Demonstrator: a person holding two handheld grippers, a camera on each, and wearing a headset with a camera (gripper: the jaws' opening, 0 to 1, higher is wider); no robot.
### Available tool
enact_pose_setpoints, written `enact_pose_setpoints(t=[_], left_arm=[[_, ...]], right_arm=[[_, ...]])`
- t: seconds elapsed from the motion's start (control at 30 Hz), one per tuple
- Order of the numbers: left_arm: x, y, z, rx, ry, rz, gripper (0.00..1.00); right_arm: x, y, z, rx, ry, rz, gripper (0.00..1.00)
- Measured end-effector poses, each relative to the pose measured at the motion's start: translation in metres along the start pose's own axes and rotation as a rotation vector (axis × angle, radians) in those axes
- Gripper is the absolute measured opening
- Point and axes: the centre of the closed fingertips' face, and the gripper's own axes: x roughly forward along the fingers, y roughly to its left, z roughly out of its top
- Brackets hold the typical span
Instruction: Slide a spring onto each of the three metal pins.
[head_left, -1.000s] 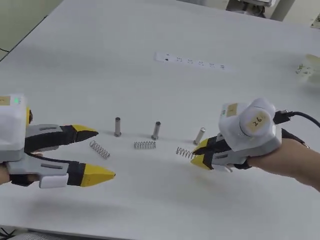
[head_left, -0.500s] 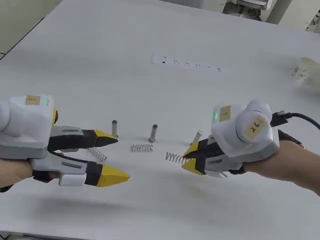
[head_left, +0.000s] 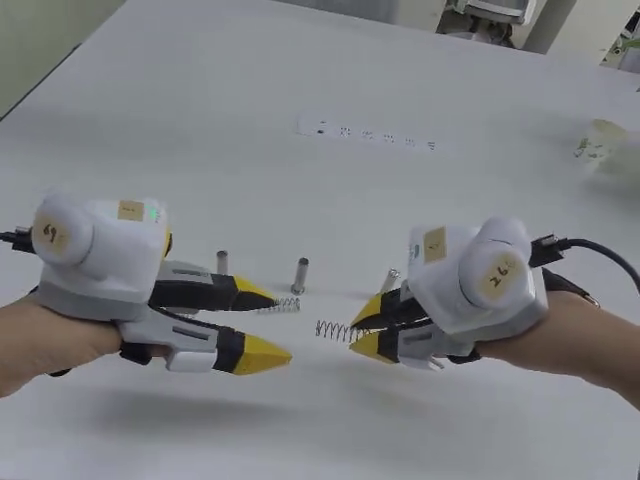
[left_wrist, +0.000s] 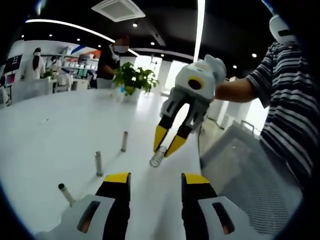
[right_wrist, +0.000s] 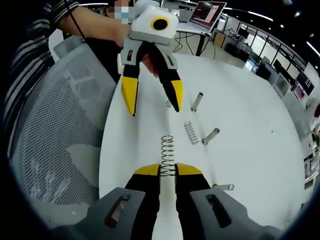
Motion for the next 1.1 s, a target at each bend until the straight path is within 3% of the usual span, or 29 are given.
enact_pose_setpoints(t=[0.13, 0.5, 0.6, 1.1], left_arm=[[0.009, 0.002, 0.001, 0.012, 0.003, -0.010, 0.31], [0.023, -0.005, 0.005, 0.067, -0.006, -0.049, 0.25], [0.025, -0.004, 0.007, 0.080, -0.013, -0.039, 0.21], [0.035, -0.012, 0.011, 0.091, -0.035, -0.060, 0.12]], right_arm=[[-0.001, 0.001, 0.003, -0.024, -0.002, 0.003, 0.08], [-0.003, 0.003, 0.008, -0.045, -0.012, 0.003, 0.08], [-0.004, 0.003, 0.009, -0.048, -0.015, 0.002, 0.08], [-0.008, 0.004, 0.012, -0.043, -0.039, 0.000, 0.08]])
